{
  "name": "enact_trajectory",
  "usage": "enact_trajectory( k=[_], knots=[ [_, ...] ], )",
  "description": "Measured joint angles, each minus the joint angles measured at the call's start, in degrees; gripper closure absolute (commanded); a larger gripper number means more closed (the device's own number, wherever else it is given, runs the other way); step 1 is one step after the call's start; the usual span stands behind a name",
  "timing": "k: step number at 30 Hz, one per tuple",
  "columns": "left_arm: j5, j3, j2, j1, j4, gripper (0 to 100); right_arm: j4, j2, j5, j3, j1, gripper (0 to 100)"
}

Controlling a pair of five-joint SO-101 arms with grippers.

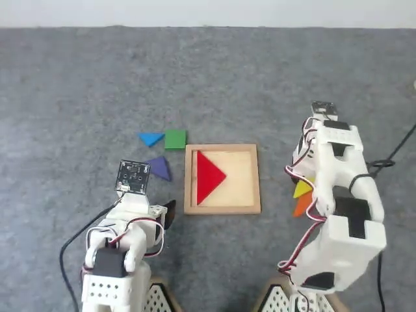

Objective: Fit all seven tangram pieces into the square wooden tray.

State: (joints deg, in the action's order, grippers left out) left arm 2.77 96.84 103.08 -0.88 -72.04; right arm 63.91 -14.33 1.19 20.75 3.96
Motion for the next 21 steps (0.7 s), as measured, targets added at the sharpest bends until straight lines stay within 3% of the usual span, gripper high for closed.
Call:
enact_trajectory(
  k=[11, 14, 21],
  knots=[
    [0.0, 0.0, 0.0, 0.0, 0.0, 76, 0.1, 2.0, 0.3, -0.9, -0.2, 94.3],
    [0.0, 0.0, 0.0, 0.0, 0.0, 76, 0.7, 4.6, 3.7, -0.9, -0.1, 93.6],
    [0.0, 0.0, 0.0, 0.0, 0.0, 76, 4.0, 8.4, 16.8, -3.6, -0.2, 74.1]
  ],
)
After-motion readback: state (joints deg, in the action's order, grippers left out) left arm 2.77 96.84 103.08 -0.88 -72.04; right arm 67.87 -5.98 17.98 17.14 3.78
